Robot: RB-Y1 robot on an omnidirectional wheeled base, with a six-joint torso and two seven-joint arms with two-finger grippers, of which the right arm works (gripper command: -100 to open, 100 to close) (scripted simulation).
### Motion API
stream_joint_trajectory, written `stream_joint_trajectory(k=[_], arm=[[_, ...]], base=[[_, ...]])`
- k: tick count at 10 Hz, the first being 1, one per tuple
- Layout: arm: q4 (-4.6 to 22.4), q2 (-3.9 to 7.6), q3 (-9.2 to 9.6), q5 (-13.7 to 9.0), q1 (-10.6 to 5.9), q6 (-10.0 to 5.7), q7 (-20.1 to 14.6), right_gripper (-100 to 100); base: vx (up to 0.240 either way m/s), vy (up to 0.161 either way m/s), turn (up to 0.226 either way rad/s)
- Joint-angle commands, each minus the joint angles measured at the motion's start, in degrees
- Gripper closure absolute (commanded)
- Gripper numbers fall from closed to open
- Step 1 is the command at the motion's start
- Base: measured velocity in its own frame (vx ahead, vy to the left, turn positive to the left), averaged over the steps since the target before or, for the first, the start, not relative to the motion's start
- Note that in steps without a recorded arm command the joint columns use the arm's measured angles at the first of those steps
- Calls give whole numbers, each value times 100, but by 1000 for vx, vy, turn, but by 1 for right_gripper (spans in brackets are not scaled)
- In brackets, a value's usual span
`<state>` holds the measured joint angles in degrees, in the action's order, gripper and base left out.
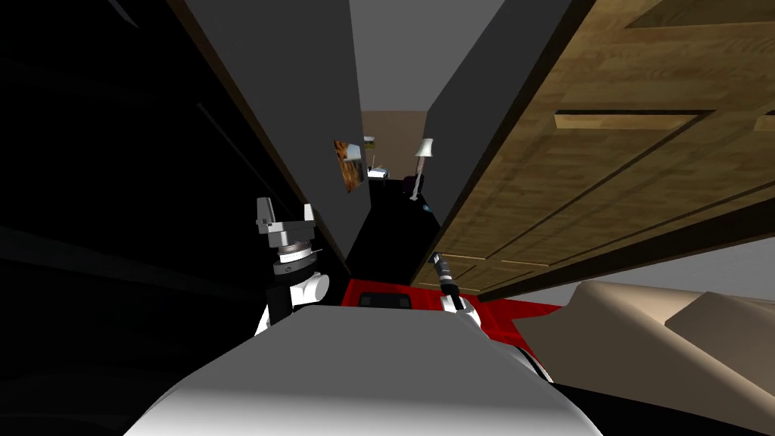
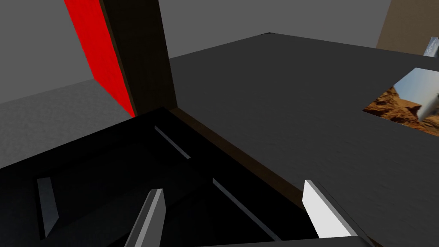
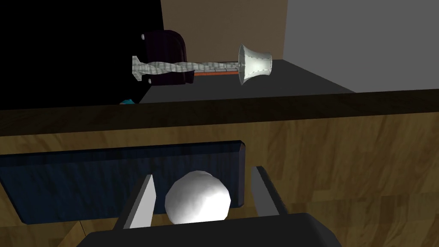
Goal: Pull the door open
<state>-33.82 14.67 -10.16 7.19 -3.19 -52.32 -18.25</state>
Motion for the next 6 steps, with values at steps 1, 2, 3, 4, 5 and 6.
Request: stream_joint_trajectory(k=[1,2,3,4,5,6], arm=[[-5,0,3,2,-20,9,6,100],[-5,0,3,2,-20,9,6,100],[-5,0,3,2,-20,9,6,100],[-5,0,3,2,-20,9,6,100],[-5,0,3,2,-20,9,6,100],[-23,49,68,73,42,-49,-96,100]], base=[[-38,-11,31],[-16,-13,14],[-3,-5,3],[0,0,0],[0,0,0],[-99,-36,82]])
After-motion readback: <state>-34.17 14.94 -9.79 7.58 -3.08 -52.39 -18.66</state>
